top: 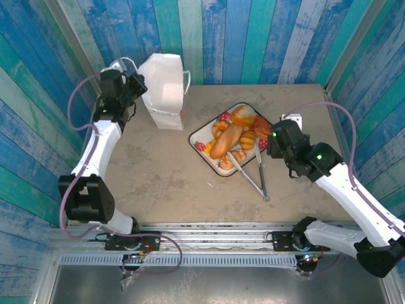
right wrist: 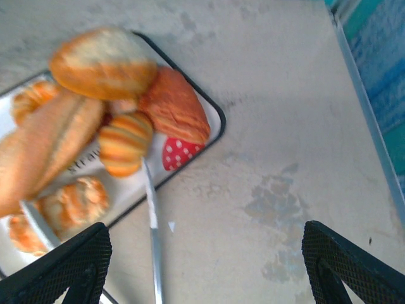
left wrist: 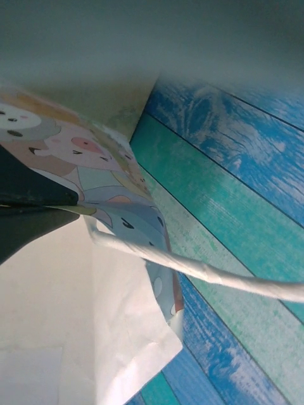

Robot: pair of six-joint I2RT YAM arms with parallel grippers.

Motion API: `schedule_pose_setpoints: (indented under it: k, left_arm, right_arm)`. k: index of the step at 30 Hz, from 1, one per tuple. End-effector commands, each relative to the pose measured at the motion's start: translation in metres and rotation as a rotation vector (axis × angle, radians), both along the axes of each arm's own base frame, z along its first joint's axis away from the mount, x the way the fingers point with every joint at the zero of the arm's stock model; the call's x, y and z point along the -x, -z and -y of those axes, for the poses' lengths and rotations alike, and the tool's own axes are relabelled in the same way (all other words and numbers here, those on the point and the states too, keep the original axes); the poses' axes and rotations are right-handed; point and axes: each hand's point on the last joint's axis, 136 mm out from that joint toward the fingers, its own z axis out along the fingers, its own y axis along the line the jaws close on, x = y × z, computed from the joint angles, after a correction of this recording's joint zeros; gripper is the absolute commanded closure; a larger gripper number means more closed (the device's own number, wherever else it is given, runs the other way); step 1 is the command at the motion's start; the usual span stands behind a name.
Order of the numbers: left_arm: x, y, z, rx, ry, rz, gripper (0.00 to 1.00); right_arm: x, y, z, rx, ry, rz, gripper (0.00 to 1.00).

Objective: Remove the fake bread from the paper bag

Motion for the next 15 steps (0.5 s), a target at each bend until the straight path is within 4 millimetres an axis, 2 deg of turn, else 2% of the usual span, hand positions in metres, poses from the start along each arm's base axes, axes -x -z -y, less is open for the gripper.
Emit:
schedule_pose_setpoints:
  k: [1,11,15]
  left_arm:
    - [-0.018,0.005,0.007,0.1,0.043,-0.023,1.0]
    - [-0.047,0.056,0.004,0.153,0.022,-0.178,0.99]
    - [-0.053,0.066,-0.001,0.16,0.01,-0.195,0.9]
  right_arm:
    - [-0.001,0.021,0.0,-0.079,0.022,-0.055,0.19]
    - [-0.005,0.049,0.001,-0.11,0.051,-0.137,0.17]
    - [-0.006,0.064,-0.001,-0.137,0.055,-0.176,0.17]
